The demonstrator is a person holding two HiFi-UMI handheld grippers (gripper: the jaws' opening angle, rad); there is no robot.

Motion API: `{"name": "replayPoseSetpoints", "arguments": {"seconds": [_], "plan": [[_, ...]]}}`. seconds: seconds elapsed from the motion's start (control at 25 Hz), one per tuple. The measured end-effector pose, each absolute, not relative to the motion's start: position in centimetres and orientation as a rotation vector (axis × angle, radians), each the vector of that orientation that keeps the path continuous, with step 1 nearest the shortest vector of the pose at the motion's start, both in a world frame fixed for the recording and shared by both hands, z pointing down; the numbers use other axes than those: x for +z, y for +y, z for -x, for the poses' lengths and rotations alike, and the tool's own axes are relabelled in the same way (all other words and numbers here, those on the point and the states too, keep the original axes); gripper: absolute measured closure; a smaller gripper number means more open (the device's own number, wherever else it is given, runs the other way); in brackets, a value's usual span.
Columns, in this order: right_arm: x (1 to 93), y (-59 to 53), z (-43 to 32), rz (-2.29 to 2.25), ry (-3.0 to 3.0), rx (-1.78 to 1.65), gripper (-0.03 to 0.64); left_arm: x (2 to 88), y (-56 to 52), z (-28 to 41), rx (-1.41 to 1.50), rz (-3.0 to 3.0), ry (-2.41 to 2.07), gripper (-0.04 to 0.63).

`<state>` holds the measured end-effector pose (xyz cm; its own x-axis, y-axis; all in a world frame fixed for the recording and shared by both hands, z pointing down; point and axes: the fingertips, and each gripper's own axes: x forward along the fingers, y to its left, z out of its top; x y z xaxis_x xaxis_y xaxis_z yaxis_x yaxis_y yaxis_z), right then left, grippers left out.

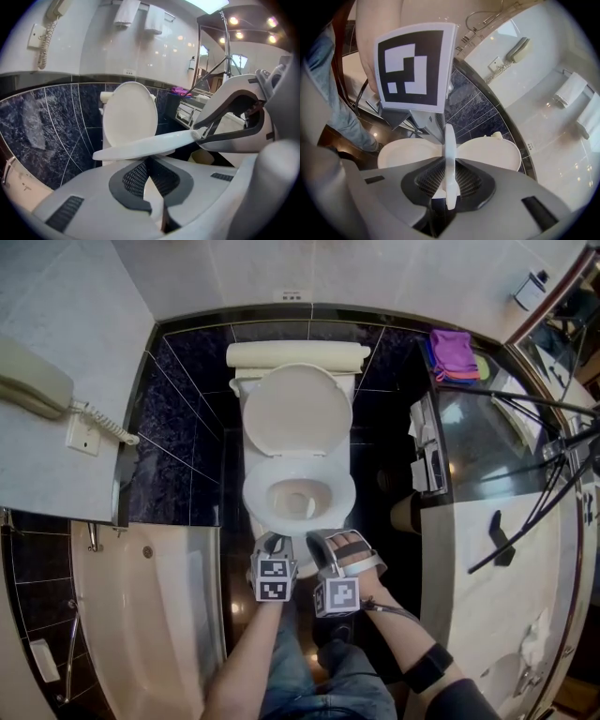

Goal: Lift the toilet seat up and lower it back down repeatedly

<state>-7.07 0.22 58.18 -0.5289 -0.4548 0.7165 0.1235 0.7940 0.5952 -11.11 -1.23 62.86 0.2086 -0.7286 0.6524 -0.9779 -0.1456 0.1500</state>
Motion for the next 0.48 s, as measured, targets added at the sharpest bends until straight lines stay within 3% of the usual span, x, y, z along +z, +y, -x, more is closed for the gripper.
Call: {"name": "replayPoseSetpoints", "arguments": {"seconds": [0.2, 0.48], "plan": [[59.1, 1.6, 4.8, -0.345, -2.071, -0.648, 0.595, 66.0, 1.5, 10.3, 0.597, -1.907, -1.551, 0.603], [65.6, 1.7, -0.8, -0.592, -2.103, -0.31, 0.598, 73.0, 6.2, 9.3, 0.64, -1.86, -1.515, 0.604]]}}
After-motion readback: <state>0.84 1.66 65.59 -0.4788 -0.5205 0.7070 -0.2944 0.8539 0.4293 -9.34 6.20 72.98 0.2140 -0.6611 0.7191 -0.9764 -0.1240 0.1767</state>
